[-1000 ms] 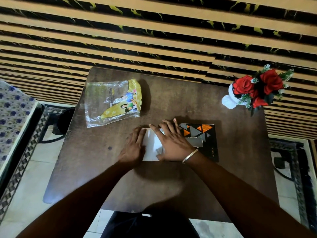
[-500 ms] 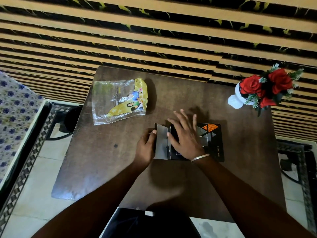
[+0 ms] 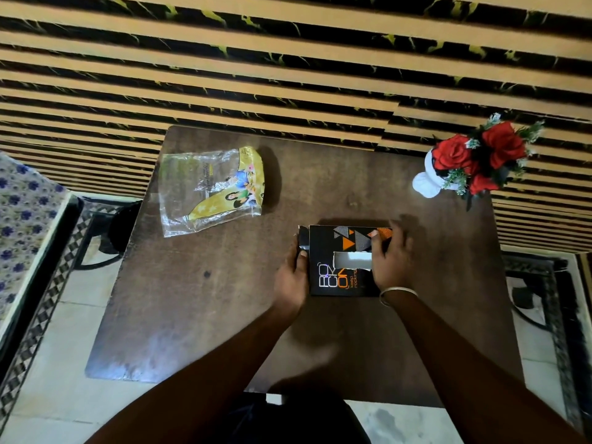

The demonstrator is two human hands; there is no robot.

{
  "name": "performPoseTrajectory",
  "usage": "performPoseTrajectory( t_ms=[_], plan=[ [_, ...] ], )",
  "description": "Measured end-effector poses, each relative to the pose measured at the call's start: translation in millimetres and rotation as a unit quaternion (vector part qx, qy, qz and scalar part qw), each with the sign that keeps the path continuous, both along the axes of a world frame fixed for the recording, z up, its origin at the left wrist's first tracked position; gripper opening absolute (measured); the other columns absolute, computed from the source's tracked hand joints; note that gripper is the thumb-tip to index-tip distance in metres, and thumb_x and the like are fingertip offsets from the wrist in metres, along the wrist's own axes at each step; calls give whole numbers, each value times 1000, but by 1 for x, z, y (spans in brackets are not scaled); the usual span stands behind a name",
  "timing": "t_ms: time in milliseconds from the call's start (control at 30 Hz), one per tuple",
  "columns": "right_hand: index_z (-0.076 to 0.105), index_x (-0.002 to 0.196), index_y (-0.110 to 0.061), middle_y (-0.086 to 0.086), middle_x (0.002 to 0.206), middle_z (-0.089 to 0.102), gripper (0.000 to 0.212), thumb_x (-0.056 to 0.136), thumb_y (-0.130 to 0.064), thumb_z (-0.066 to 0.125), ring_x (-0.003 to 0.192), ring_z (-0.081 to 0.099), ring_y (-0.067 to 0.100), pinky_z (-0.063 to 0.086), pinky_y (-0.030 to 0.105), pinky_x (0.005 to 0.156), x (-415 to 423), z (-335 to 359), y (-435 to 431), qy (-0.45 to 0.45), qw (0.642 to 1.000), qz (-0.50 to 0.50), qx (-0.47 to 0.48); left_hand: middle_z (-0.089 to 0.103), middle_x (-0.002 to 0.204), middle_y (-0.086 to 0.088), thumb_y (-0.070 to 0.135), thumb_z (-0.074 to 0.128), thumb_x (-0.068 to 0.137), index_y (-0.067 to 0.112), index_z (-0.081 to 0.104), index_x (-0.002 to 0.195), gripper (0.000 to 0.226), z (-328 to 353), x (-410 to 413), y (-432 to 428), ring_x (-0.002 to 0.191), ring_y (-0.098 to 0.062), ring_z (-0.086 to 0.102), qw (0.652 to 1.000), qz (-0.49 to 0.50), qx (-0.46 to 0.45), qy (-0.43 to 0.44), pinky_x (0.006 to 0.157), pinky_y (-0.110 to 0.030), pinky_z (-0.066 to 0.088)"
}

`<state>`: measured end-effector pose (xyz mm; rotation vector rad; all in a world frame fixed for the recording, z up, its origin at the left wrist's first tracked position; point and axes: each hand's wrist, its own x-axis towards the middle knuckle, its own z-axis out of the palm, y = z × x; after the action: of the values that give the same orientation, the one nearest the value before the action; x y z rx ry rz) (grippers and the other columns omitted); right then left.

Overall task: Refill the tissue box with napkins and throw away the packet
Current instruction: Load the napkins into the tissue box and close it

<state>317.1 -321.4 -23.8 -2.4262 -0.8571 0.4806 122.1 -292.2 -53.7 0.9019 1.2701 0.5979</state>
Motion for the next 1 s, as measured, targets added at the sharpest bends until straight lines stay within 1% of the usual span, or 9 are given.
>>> performPoseTrajectory(
  t_ms=[167,300,433,500,600,667,767,867,1000],
  plan=[
    [40,148,-15,22,142,52,56,99,-42,52,125,53,44,44,47,100,5,1,-2,20,1000,15,9,65,133,3,76,51,80,60,52,126,48,-3,10,-3,119,-24,65,999,29,-15,-8,101,-55,50],
    [40,148,-16,21,143,53,56,100,-43,50,126,53,42,44,46,100,4,2,-3,20,999,23,12,66,133,2,59,54,87,48,57,129,44,0,6,-2,121,-24,64,1000,18,-9,-2,103,-55,49],
    [39,149,-16,19,146,50,57,100,-43,49,129,51,42,42,46,102,3,6,-3,23,1000,18,3,54,146,-6,41,37,103,21,46,145,48,48,7,-8,136,-25,49,996,-32,32,72,114,-38,39],
    [38,150,-17,18,148,48,58,100,-44,49,131,50,41,41,46,104,3,7,-3,29,999,18,2,48,150,-8,40,33,105,15,43,147,50,47,6,-11,140,-24,43,996,-29,27,74,112,-30,33],
    [36,151,-18,16,151,45,59,100,-45,48,132,49,40,41,46,105,3,8,-4,31,999,21,-1,48,151,-3,67,30,96,23,44,146,68,53,10,-16,141,-23,43,995,-70,29,62,119,-42,33],
    [36,151,-17,16,151,45,59,100,-45,48,133,49,40,41,46,104,3,8,-4,30,999,23,-1,57,142,1,80,39,84,39,46,142,71,33,17,-18,132,-23,54,999,-27,1,34,112,-52,41],
    [35,152,-19,15,153,44,60,100,-47,47,135,47,39,40,48,106,3,8,-5,38,999,26,-3,64,134,4,82,44,80,53,45,135,63,-5,23,-22,123,-22,62,999,-6,-5,42,103,-54,49],
    [30,154,-22,13,155,42,62,101,-49,45,136,46,39,38,47,108,5,9,-5,58,998,29,-10,62,137,7,84,43,79,66,40,131,56,3,23,-19,124,-20,61,998,-21,14,51,104,-54,48],
    [14,159,-25,12,162,32,69,101,-53,41,146,36,36,30,45,117,13,15,-7,166,985,-34,40,34,160,1,81,42,80,59,12,147,77,30,18,-14,139,-24,47,999,-16,9,31,111,-53,42]
  ],
)
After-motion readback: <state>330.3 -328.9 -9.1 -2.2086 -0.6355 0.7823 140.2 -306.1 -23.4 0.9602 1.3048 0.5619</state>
